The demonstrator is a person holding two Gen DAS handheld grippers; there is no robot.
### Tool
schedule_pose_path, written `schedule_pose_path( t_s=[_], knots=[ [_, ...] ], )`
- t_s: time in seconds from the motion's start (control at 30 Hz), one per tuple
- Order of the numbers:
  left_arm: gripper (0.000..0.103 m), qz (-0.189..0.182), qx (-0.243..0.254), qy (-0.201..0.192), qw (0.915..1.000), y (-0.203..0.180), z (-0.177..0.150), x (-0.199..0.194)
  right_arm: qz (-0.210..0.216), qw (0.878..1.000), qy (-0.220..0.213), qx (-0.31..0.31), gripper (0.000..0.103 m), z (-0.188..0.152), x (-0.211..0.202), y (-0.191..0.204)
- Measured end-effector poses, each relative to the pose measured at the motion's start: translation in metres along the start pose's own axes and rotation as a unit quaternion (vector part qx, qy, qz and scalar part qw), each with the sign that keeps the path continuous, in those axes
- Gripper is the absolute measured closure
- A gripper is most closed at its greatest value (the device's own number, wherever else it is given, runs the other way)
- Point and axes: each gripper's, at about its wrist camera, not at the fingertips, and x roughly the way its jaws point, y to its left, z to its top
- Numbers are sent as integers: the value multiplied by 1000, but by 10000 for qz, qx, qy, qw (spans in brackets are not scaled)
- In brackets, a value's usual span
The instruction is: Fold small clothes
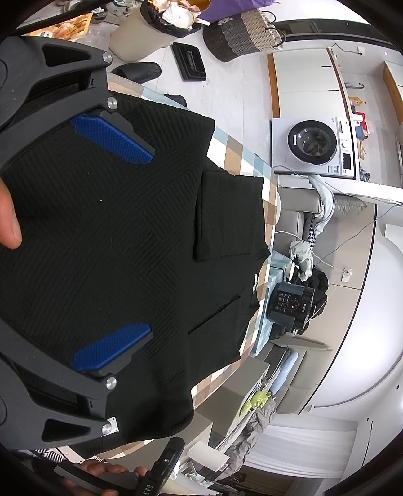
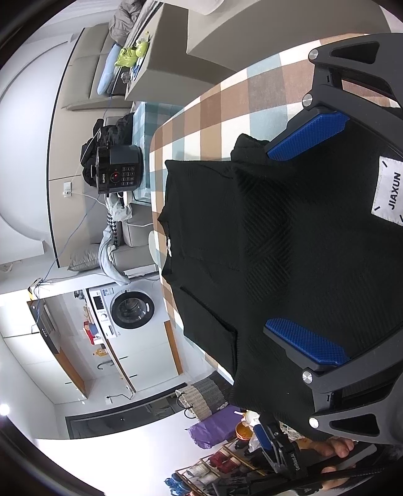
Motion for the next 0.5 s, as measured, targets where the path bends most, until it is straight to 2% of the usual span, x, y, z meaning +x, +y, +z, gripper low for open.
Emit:
schedule_pose_path(
  t_s=[0.13, 0.37, 0.5],
  knots=[
    [1, -64, -39, -13, 10000, -3, 4, -1, 3, 9998, -124, 179, 0, 7, -5, -3],
    [1, -127, -30, -45, 9999, -10, 21, -4, 10, 9998, -17, 222, 0, 23, -6, -2],
    [1, -169, 0, -200, 9997, -12, 38, -12, -133, 9994, -207, 250, 0, 39, -8, 1]
  ],
)
